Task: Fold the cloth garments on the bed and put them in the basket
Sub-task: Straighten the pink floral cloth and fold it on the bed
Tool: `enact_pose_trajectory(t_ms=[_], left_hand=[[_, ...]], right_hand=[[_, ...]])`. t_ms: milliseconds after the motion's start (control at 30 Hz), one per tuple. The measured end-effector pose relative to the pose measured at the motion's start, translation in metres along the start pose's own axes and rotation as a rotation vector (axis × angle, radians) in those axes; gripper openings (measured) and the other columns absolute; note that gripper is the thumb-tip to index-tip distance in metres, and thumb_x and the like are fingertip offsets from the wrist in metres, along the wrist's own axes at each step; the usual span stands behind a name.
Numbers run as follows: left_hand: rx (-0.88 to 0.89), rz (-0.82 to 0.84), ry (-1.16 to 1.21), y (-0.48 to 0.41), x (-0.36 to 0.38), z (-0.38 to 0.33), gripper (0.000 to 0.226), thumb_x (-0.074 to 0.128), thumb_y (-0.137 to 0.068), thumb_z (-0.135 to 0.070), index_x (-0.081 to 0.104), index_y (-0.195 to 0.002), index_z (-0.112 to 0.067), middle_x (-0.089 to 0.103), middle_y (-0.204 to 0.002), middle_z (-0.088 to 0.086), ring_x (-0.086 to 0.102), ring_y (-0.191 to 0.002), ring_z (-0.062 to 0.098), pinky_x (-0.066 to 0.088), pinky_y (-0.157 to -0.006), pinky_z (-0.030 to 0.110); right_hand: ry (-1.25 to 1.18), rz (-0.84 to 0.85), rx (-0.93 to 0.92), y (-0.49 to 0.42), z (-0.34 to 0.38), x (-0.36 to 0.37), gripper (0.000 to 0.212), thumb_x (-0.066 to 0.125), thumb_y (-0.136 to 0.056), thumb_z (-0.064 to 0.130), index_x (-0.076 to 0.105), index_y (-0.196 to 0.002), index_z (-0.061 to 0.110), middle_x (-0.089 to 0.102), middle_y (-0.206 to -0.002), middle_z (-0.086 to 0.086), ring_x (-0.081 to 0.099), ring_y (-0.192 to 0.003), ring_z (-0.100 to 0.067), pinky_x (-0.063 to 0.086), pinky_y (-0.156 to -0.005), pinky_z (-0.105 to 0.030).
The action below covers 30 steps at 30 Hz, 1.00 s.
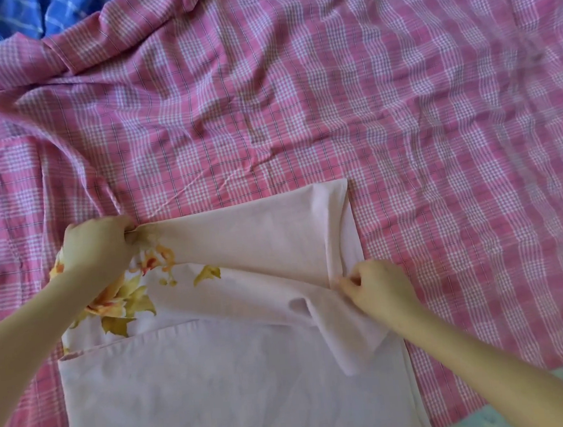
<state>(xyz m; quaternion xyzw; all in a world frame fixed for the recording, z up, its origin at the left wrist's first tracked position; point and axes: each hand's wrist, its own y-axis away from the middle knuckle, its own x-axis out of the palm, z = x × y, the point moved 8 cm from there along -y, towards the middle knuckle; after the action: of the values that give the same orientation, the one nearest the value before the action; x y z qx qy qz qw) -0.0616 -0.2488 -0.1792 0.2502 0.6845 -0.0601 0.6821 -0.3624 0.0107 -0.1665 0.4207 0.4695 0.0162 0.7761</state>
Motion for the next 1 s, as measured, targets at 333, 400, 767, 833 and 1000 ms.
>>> enact_pose_trajectory(t_ms=[333,400,767,833,1000], left_hand=[[-0.047,0.033,-0.056,0.0,-0.002,-0.005,0.017,0.053,-0.087,-0.013,0.069,-0.083,-0.011,0.066,-0.074,0.012,0.056,-0.072,0.032,0.029,-0.068,0.033],[-0.043,0.029,-0.067,0.0,-0.002,-0.005,0.018,0.052,-0.086,-0.011,0.069,-0.083,-0.011,0.066,-0.074,0.011,0.057,-0.073,0.032,0.028,-0.068,0.032],[-0.082,0.076,-0.135,-0.004,0.01,0.001,0.016,0.054,-0.083,-0.008,0.065,-0.075,-0.017,0.059,-0.064,0.001,0.053,-0.065,0.027,0.029,-0.069,0.032],[-0.093,0.092,-0.173,-0.005,0.013,0.001,0.015,0.055,-0.082,-0.007,0.064,-0.075,-0.018,0.057,-0.064,0.0,0.053,-0.065,0.026,0.027,-0.068,0.032],[-0.103,0.113,-0.219,-0.007,0.019,0.003,0.011,0.058,-0.08,-0.007,0.062,-0.076,-0.017,0.058,-0.067,0.0,0.051,-0.065,0.024,0.026,-0.068,0.033]], right_hand=[[-0.305,-0.045,0.095,-0.017,-0.007,0.017,0.046,0.069,-0.081,0.031,0.048,-0.043,0.016,0.051,-0.04,0.004,0.048,-0.039,-0.011,0.039,-0.046,-0.021],[-0.373,-0.056,0.13,-0.018,-0.01,0.017,0.04,0.069,-0.081,0.027,0.055,-0.046,0.015,0.058,-0.047,-0.001,0.052,-0.042,-0.013,0.042,-0.048,-0.022],[-0.204,-0.257,-0.002,-0.004,-0.009,-0.016,0.027,0.072,-0.08,0.02,0.056,-0.062,0.009,0.053,-0.051,0.003,0.048,-0.049,-0.013,0.041,-0.052,-0.028],[-0.039,-0.357,-0.03,-0.002,-0.016,-0.036,0.03,0.069,-0.083,0.018,0.05,-0.061,0.009,0.044,-0.048,0.006,0.041,-0.046,-0.012,0.032,-0.045,-0.027],[0.084,-0.269,-0.068,-0.03,-0.032,-0.026,0.03,0.066,-0.088,0.023,0.047,-0.067,0.011,0.038,-0.05,0.008,0.044,-0.051,-0.019,0.032,-0.052,-0.028]])
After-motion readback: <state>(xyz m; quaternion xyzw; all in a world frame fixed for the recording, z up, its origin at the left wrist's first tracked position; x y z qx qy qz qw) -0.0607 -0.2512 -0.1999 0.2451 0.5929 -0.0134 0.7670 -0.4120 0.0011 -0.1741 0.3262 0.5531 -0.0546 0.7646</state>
